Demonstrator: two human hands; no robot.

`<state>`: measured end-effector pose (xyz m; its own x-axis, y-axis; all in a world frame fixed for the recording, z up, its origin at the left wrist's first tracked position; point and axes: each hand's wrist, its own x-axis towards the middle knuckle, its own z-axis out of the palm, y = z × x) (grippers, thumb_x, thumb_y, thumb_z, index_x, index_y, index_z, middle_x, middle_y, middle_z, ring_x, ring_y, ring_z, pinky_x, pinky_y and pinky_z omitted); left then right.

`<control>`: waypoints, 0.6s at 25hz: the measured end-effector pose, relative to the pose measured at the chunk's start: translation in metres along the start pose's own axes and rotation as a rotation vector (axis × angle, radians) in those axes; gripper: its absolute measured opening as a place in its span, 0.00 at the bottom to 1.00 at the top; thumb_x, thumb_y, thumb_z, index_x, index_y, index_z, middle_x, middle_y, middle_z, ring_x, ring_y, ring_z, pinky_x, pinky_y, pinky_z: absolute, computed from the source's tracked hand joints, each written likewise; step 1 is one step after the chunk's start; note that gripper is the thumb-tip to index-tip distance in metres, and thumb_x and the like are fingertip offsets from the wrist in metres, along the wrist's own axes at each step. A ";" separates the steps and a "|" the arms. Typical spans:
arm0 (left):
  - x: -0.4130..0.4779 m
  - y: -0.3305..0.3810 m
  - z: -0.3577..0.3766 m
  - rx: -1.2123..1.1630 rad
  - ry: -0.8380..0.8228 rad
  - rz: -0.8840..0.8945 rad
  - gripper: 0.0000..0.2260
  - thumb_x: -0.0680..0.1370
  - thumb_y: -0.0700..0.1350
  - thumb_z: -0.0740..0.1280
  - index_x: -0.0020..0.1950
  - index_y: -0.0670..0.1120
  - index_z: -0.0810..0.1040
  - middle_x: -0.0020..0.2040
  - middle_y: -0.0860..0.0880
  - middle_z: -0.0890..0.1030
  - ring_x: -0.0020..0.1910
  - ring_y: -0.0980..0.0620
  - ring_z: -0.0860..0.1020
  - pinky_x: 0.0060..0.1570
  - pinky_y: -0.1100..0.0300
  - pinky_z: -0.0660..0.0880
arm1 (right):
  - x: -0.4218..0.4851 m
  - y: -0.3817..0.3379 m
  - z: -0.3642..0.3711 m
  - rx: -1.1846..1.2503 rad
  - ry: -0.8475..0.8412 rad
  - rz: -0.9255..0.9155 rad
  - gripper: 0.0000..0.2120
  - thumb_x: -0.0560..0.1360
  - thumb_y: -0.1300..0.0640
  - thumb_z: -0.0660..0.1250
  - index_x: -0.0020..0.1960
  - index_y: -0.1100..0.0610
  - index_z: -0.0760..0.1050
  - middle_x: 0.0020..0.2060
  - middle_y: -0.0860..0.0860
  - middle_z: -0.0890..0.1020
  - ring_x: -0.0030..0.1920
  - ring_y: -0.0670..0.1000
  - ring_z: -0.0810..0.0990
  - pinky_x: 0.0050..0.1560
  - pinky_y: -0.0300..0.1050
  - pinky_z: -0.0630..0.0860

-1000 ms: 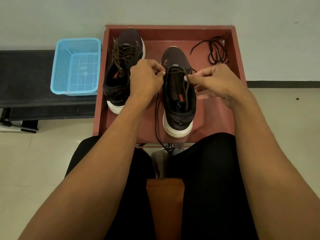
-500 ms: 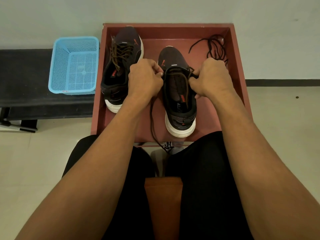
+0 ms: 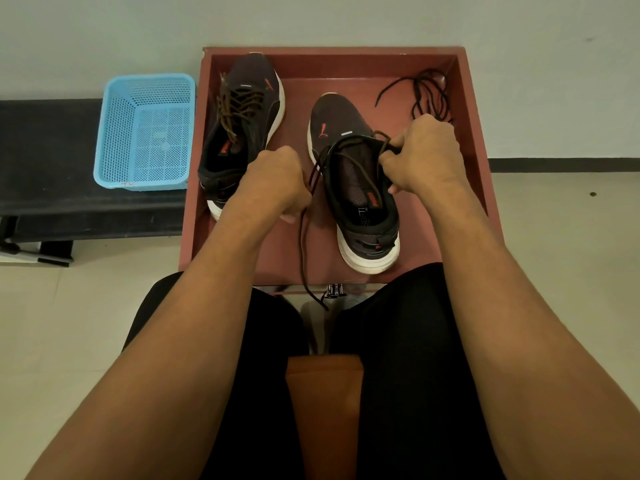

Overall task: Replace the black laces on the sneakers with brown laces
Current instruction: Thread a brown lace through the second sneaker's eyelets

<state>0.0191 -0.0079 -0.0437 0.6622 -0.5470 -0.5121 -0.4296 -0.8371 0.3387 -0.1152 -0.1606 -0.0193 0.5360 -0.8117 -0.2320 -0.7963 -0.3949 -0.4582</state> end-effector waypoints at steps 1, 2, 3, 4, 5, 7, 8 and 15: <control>-0.002 0.000 -0.001 0.032 -0.017 0.036 0.07 0.75 0.40 0.74 0.52 0.47 0.82 0.47 0.44 0.85 0.39 0.45 0.87 0.49 0.50 0.85 | 0.000 0.000 0.001 -0.001 -0.011 -0.014 0.06 0.77 0.57 0.70 0.48 0.55 0.86 0.32 0.54 0.85 0.32 0.50 0.86 0.40 0.43 0.83; -0.003 0.000 -0.002 0.047 0.001 0.080 0.05 0.75 0.41 0.73 0.50 0.48 0.83 0.46 0.45 0.85 0.42 0.45 0.86 0.50 0.50 0.85 | 0.000 0.001 0.002 -0.005 -0.022 -0.029 0.06 0.76 0.55 0.72 0.49 0.53 0.87 0.36 0.55 0.86 0.37 0.54 0.87 0.46 0.48 0.85; -0.002 0.000 -0.003 0.041 0.051 0.130 0.03 0.76 0.43 0.73 0.48 0.49 0.84 0.46 0.45 0.85 0.46 0.45 0.85 0.52 0.49 0.84 | 0.000 0.001 0.003 -0.008 -0.035 -0.034 0.07 0.74 0.52 0.73 0.51 0.51 0.87 0.40 0.55 0.86 0.41 0.56 0.87 0.50 0.51 0.85; -0.002 0.000 -0.003 0.008 0.110 0.175 0.02 0.76 0.46 0.73 0.48 0.50 0.84 0.47 0.46 0.85 0.49 0.45 0.84 0.55 0.49 0.83 | 0.000 0.002 0.004 -0.020 -0.051 -0.026 0.11 0.73 0.49 0.75 0.54 0.49 0.87 0.44 0.55 0.86 0.45 0.58 0.86 0.53 0.53 0.85; -0.001 0.000 -0.002 -0.040 0.174 0.206 0.05 0.78 0.49 0.73 0.52 0.51 0.85 0.48 0.47 0.85 0.51 0.45 0.83 0.57 0.49 0.81 | 0.001 0.002 0.005 -0.041 -0.062 -0.013 0.15 0.73 0.47 0.76 0.58 0.48 0.86 0.49 0.55 0.86 0.49 0.58 0.86 0.56 0.55 0.84; 0.003 0.003 0.001 -0.145 0.311 0.252 0.07 0.79 0.50 0.72 0.55 0.50 0.86 0.48 0.49 0.86 0.51 0.47 0.84 0.59 0.52 0.80 | 0.004 0.004 0.007 -0.104 -0.057 -0.003 0.21 0.72 0.45 0.78 0.63 0.49 0.83 0.55 0.55 0.85 0.54 0.59 0.85 0.58 0.57 0.83; 0.004 0.006 0.002 -0.188 0.375 0.273 0.07 0.79 0.50 0.72 0.54 0.51 0.87 0.47 0.50 0.86 0.50 0.49 0.84 0.59 0.52 0.80 | 0.006 0.004 0.009 -0.137 -0.041 -0.009 0.22 0.72 0.44 0.78 0.64 0.50 0.83 0.56 0.56 0.84 0.55 0.60 0.84 0.58 0.56 0.83; 0.001 0.016 0.003 -0.177 0.409 0.226 0.03 0.78 0.46 0.73 0.46 0.51 0.87 0.46 0.47 0.86 0.48 0.45 0.84 0.53 0.51 0.83 | 0.004 -0.001 0.008 -0.124 0.046 -0.034 0.12 0.76 0.54 0.72 0.56 0.60 0.84 0.49 0.60 0.84 0.48 0.62 0.85 0.47 0.50 0.83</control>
<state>0.0110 -0.0217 -0.0414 0.7662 -0.6387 -0.0709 -0.5032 -0.6649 0.5521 -0.1096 -0.1596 -0.0267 0.5521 -0.8147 -0.1774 -0.8080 -0.4705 -0.3546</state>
